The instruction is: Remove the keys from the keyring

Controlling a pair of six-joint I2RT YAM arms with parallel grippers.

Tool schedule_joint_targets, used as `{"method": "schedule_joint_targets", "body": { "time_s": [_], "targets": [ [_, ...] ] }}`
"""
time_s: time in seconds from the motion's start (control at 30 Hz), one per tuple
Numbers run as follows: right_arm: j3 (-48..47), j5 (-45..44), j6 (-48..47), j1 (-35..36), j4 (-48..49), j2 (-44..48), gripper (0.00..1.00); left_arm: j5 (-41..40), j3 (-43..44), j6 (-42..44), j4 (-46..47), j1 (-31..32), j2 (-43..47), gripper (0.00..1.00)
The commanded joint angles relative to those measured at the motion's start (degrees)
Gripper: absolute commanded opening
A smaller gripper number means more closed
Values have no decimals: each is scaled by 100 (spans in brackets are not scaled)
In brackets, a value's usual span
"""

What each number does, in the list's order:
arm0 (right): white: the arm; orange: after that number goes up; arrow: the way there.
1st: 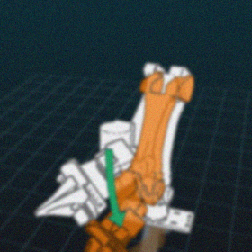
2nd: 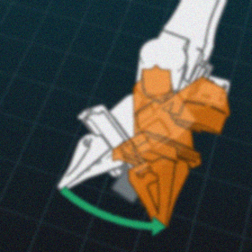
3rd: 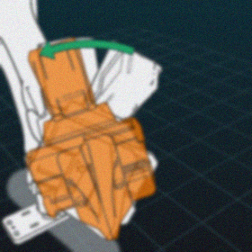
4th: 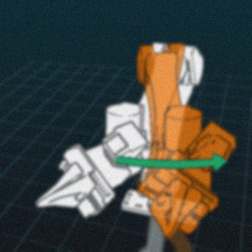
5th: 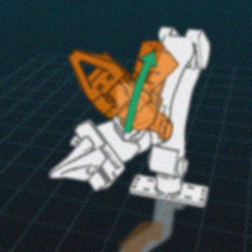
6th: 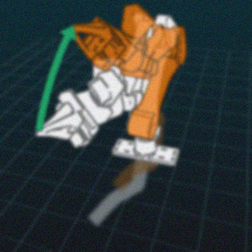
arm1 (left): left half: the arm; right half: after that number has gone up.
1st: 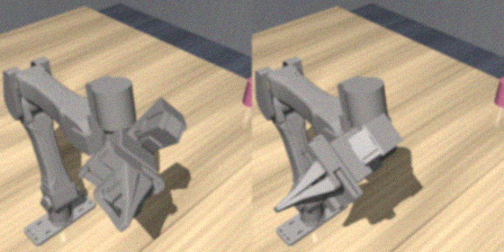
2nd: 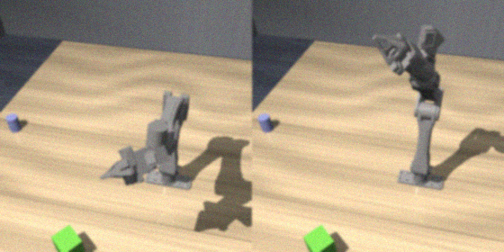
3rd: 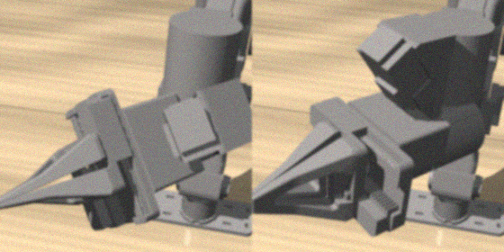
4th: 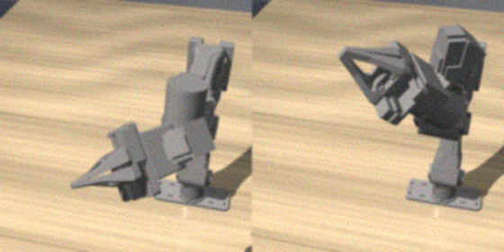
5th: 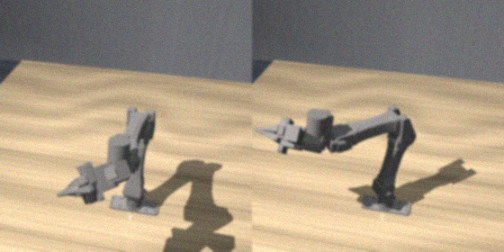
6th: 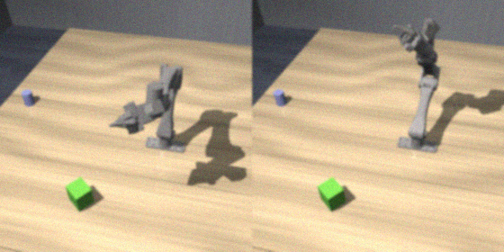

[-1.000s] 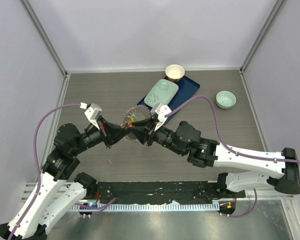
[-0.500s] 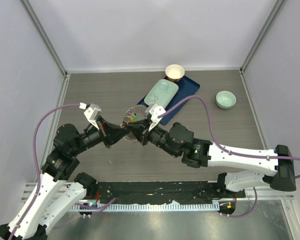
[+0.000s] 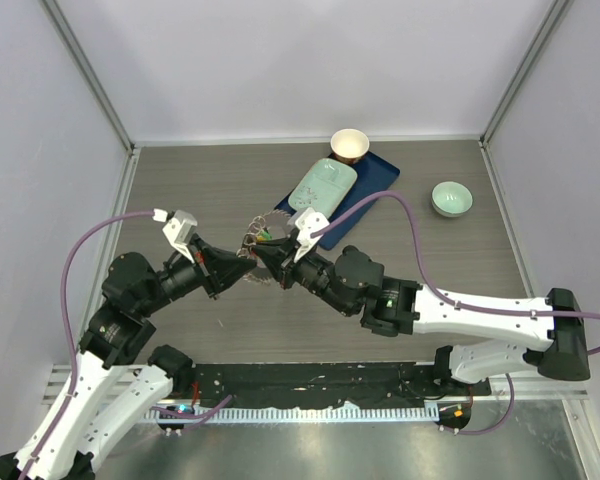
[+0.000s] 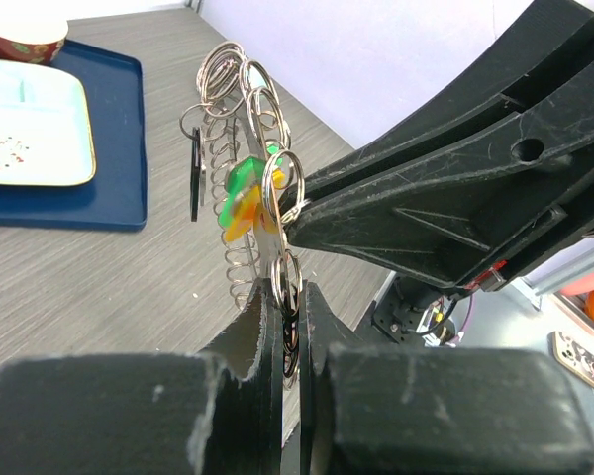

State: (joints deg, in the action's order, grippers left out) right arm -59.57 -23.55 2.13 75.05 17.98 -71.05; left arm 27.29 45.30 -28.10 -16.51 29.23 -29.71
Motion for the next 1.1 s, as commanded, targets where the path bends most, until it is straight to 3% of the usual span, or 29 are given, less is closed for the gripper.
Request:
{"method": "schedule_joint_targets", "body": {
  "time_s": [0.0, 0.17, 0.2, 0.27, 0.47, 0.63, 0.93, 0.97, 1.03, 1.07],
  "targets": [
    [-186, 235, -2, 10, 56, -76, 18, 189, 93, 15, 421, 21, 106, 0],
    [-195, 281, 77, 19, 180, -138, 18, 242, 102, -20, 438, 21, 97, 0],
    [-187, 211, 42, 19, 206, -138, 16, 251, 102, -29, 430, 21, 89, 0],
    [-160, 175, -46, 19, 241, -111, 1, 242, 102, -20, 447, 21, 71, 0],
    [-300, 316, -643, 19, -22, 187, 1, 207, 32, 15, 438, 21, -52, 0],
    [-362, 966, -1057, 19, -443, 162, 1, 207, -39, -20, 561, 21, -280, 0],
    [-432, 553, -1794, 19, -970, 293, 1, 145, -100, 129, 614, 21, -421, 1],
    [-450, 623, -1969, 10, -1050, 328, 1, 128, -100, 138, 597, 21, -430, 12],
    [-468, 773, -2128, 19, -1156, 407, 1, 162, -65, 103, 588, 21, -465, 22],
    [-459, 756, -2199, 19, -1182, 451, 1, 171, -30, 94, 553, 21, -482, 38]
  ]
}}
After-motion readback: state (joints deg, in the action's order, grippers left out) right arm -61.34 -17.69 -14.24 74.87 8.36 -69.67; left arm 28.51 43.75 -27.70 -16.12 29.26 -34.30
